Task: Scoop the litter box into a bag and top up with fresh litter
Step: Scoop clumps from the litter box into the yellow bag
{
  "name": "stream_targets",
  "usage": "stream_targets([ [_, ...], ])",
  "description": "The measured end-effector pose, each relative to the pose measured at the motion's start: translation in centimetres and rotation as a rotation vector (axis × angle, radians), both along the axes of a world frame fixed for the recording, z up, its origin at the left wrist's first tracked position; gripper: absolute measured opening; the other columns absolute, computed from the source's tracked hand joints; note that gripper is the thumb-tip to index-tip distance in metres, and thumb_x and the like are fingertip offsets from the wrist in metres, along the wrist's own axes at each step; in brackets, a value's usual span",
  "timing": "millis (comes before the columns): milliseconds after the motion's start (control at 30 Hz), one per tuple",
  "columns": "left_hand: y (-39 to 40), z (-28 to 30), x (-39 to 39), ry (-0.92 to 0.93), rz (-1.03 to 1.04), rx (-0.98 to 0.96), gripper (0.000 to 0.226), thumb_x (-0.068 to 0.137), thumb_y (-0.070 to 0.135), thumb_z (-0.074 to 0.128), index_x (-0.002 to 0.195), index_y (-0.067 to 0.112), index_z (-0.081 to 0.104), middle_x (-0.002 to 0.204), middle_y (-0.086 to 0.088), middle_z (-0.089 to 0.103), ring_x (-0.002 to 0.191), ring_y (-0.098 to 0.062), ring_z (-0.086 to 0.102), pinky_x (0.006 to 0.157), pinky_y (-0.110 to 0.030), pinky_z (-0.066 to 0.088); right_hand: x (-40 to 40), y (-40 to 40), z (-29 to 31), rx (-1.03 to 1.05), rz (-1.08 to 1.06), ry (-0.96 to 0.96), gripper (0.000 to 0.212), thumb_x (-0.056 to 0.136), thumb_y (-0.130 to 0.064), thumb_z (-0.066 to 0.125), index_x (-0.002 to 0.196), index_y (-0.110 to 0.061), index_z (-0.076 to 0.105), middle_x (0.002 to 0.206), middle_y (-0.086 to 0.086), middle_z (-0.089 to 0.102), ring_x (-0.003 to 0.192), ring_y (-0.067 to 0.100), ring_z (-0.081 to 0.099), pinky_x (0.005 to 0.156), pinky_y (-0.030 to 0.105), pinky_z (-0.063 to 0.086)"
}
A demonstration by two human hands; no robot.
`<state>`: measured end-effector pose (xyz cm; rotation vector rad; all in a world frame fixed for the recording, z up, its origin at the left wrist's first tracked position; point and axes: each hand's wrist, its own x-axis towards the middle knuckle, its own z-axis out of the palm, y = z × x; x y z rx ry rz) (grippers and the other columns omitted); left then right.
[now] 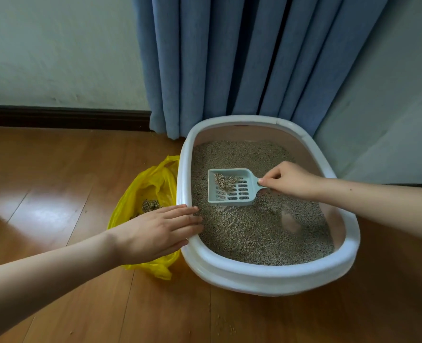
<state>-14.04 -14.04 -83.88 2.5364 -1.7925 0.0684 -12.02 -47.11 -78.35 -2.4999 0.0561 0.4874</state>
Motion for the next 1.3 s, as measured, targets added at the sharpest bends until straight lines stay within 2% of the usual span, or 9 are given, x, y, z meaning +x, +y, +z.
stream_targets([
  [67, 0.1, -0.1, 0.1, -0.004, -0.006, -0.004, 0.043, 0.102, 0.035, 0.031, 0.137, 0.019, 0.050, 0.140, 0.003, 0.050, 0.137, -0.017, 0.037, 0.114, -0.035, 0.029, 0.0, 0.2, -0.1, 0.013, -0.010, 0.019, 0.041, 0.093, -0.034, 0.057, 0.083, 0.003, 0.071, 0.055, 0.005, 0.047, 0.039, 0.008, 0.030, 0.041, 0.015, 0.028],
  [267, 0.4, 0.1, 0.1, 0.005, -0.030, -0.012, 0.043, 0.103, 0.033, 0.030, 0.139, 0.019, 0.047, 0.143, 0.003, 0.047, 0.139, -0.016, 0.034, 0.116, -0.032, 0.025, -0.9, 1.8, 0.1, 0.048, 0.039, 0.023, 0.044, 0.096, -0.037, 0.051, 0.064, -0.010, 0.065, 0.056, 0.003, 0.051, 0.040, 0.008, 0.035, 0.044, 0.020, 0.031],
  [400, 1.6, 0.6, 0.5, 0.035, -0.024, -0.062, 0.039, 0.100, 0.025, 0.037, 0.134, 0.012, 0.051, 0.140, -0.003, 0.050, 0.131, -0.020, 0.043, 0.110, -0.033, 0.034, -0.6, 4.5, 1.4, 0.029, 0.095, 0.000, 0.034, 0.097, -0.038, 0.048, 0.090, -0.012, 0.069, 0.067, 0.000, 0.053, 0.053, 0.012, 0.040, 0.051, 0.026, 0.031],
  [667, 6.1, 1.9, 2.3, -0.038, 0.389, -0.414, 0.022, 0.090, 0.009, 0.041, 0.100, 0.005, 0.060, 0.095, -0.008, 0.057, 0.084, -0.026, 0.053, 0.073, -0.032, 0.045, -0.3, 11.9, 2.6, -0.224, 0.315, -0.214, 0.027, 0.095, -0.031, 0.046, 0.079, -0.012, 0.057, 0.066, -0.001, 0.051, 0.062, 0.018, 0.048, 0.050, 0.032, 0.031],
  [800, 7.6, -0.3, 3.1, 0.098, 0.843, -0.442, 0.033, 0.080, 0.014, 0.049, 0.113, 0.008, 0.051, 0.103, -0.007, 0.052, 0.096, -0.028, 0.051, 0.079, -0.035, 0.044, 0.1, 14.3, 2.1, -0.327, 0.391, -0.285, 0.028, 0.095, -0.030, 0.042, 0.072, -0.017, 0.049, 0.071, 0.000, 0.051, 0.068, 0.022, 0.052, 0.053, 0.034, 0.034],
  [933, 8.6, -2.2, 3.5, 0.455, 1.211, -0.309, 0.049, 0.083, 0.027, 0.058, 0.128, 0.019, 0.042, 0.117, -0.002, 0.048, 0.105, -0.021, 0.048, 0.078, -0.032, 0.044, 0.0, 15.8, 1.8, -0.440, 0.509, -0.376, 0.025, 0.098, -0.026, 0.040, 0.094, -0.011, 0.059, 0.088, 0.009, 0.062, 0.079, 0.027, 0.058, 0.060, 0.033, 0.040],
  [1033, 9.0, -2.5, 3.7, 0.561, 1.224, -0.349, 0.046, 0.083, 0.016, 0.057, 0.126, 0.017, 0.041, 0.107, 0.001, 0.056, 0.088, -0.016, 0.053, 0.057, -0.022, 0.040, 0.0, 16.5, 1.7, -0.571, 0.589, -0.429, 0.019, 0.099, -0.022, 0.040, 0.100, -0.011, 0.054, 0.093, 0.008, 0.062, 0.081, 0.026, 0.058, 0.061, 0.033, 0.038],
  [1200, 9.1, -2.4, 3.9, 0.513, 1.182, -0.400, 0.041, 0.080, 0.004, 0.055, 0.118, 0.014, 0.046, 0.095, 0.000, 0.062, 0.080, -0.017, 0.055, 0.054, -0.021, 0.039, 0.0, 17.4, 1.9, -0.813, 0.692, -0.486, 0.019, 0.090, -0.003, 0.049, 0.107, -0.010, 0.052, 0.102, 0.008, 0.059, 0.087, 0.028, 0.063, 0.044, 0.029, 0.019],
  [1300, 9.1, -2.3, 3.9, 0.491, 1.163, -0.395, 0.039, 0.080, 0.003, 0.055, 0.117, 0.013, 0.048, 0.093, 0.001, 0.061, 0.080, -0.017, 0.053, 0.054, -0.020, 0.038, 0.3, 17.4, 1.1, -0.879, 0.771, -0.592, 0.030, 0.076, 0.003, 0.059, 0.105, -0.005, 0.053, 0.096, 0.011, 0.058, 0.077, 0.028, 0.065, 0.045, 0.028, 0.029],
])
